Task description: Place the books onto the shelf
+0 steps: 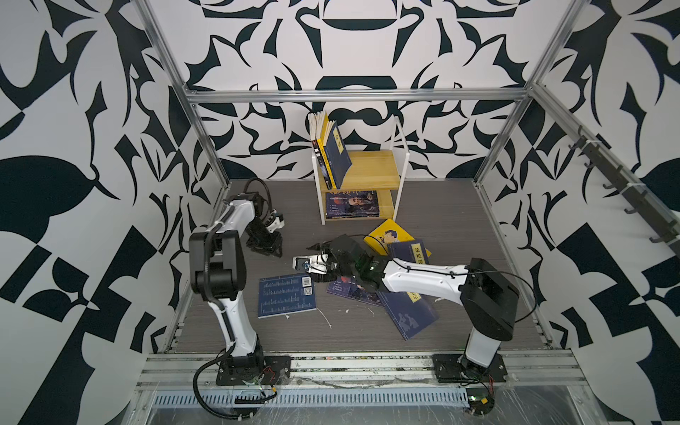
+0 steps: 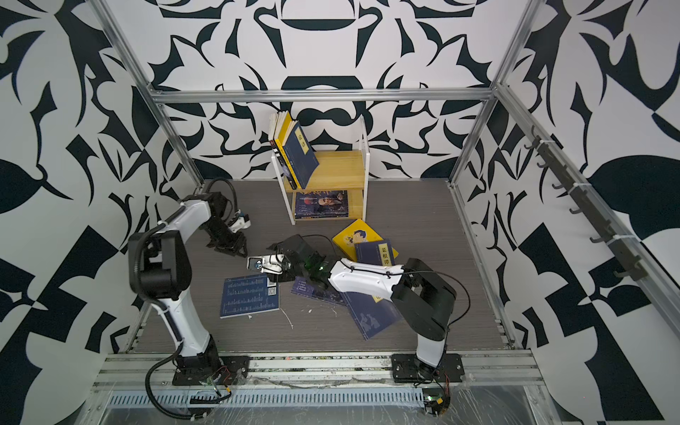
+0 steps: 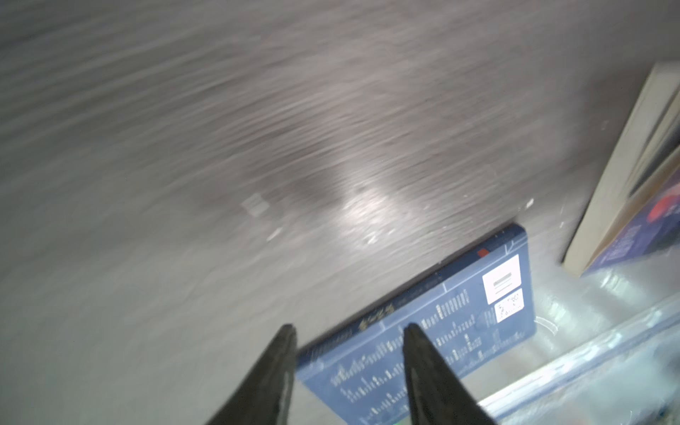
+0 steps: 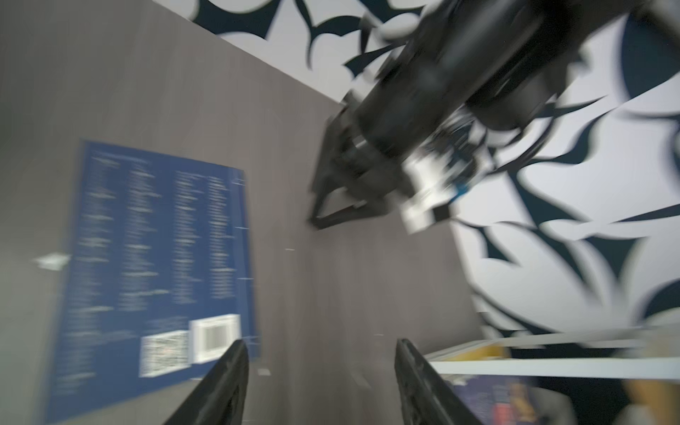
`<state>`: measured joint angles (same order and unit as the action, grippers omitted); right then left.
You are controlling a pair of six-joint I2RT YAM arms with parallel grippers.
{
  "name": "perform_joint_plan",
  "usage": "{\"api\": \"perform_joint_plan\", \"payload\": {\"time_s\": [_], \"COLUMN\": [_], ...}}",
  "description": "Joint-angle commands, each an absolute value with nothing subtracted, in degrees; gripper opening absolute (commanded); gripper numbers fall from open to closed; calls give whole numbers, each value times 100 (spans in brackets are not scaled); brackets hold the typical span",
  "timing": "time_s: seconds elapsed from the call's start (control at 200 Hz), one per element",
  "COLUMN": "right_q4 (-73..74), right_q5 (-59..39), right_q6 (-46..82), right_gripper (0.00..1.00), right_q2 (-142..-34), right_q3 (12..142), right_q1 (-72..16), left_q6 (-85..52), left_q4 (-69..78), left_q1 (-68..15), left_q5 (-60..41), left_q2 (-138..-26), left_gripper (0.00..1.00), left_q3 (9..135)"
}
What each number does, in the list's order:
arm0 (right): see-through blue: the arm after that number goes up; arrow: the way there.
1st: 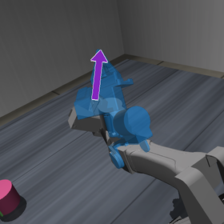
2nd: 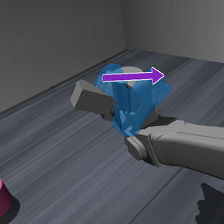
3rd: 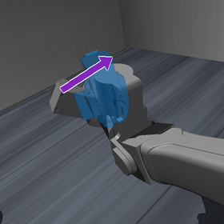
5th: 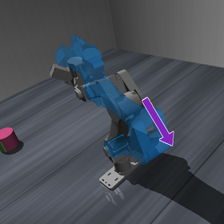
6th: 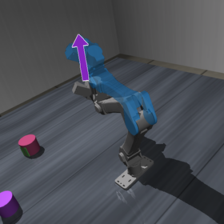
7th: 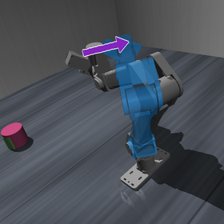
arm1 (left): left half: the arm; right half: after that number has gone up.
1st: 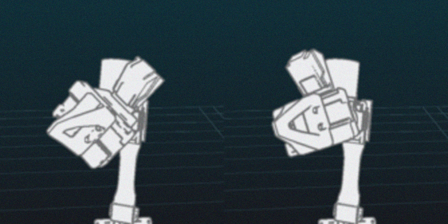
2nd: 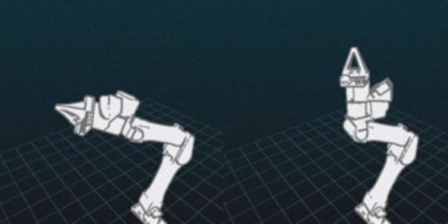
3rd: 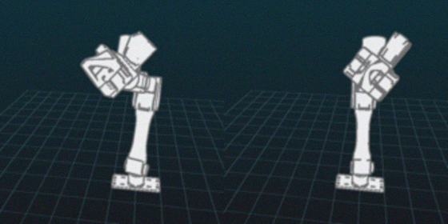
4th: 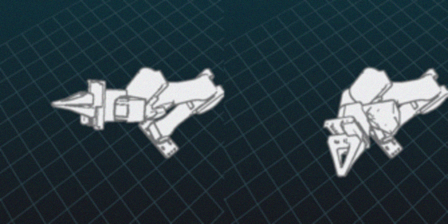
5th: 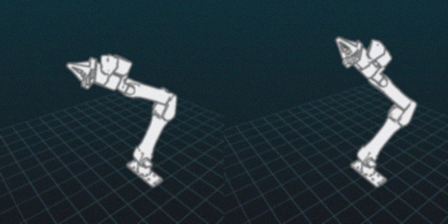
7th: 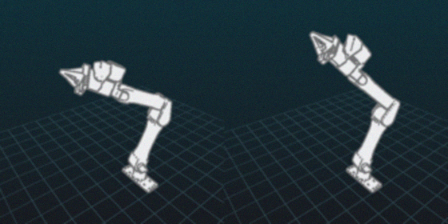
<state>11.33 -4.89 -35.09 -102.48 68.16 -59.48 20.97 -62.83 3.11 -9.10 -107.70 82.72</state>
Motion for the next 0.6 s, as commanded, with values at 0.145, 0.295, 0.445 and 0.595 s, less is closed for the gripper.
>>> {"api": "perform_joint_plan", "payload": {"time_s": [0.145, 0.295, 0.445, 0.595], "right_q4": [-736, -2147, -2100, -1988], "right_q5": [-904, -1296, -2248, -2603], "right_q6": [1030, 2506, 3673, 4296], "right_gripper": [63, 63, 61, 59], "right_q2": [-10472, -11106, -11416, -11549], "right_q3": [7578, 8554, 8666, 8644], "right_q1": [-5970, -5802, -5400, -5178], "left_q6": [862, 354, -42, -359], "left_q4": [-5918, -5903, -5831, -5615], "left_q1": [968, 1196, 1266, 1440], "left_q5": [-1516, -1747, -2012, -1945], "left_q2": [-9606, -9354, -9337, -9218], "left_gripper": [74, 76, 79, 83], "left_q3": [6785, 6634, 6422, 6118]}}
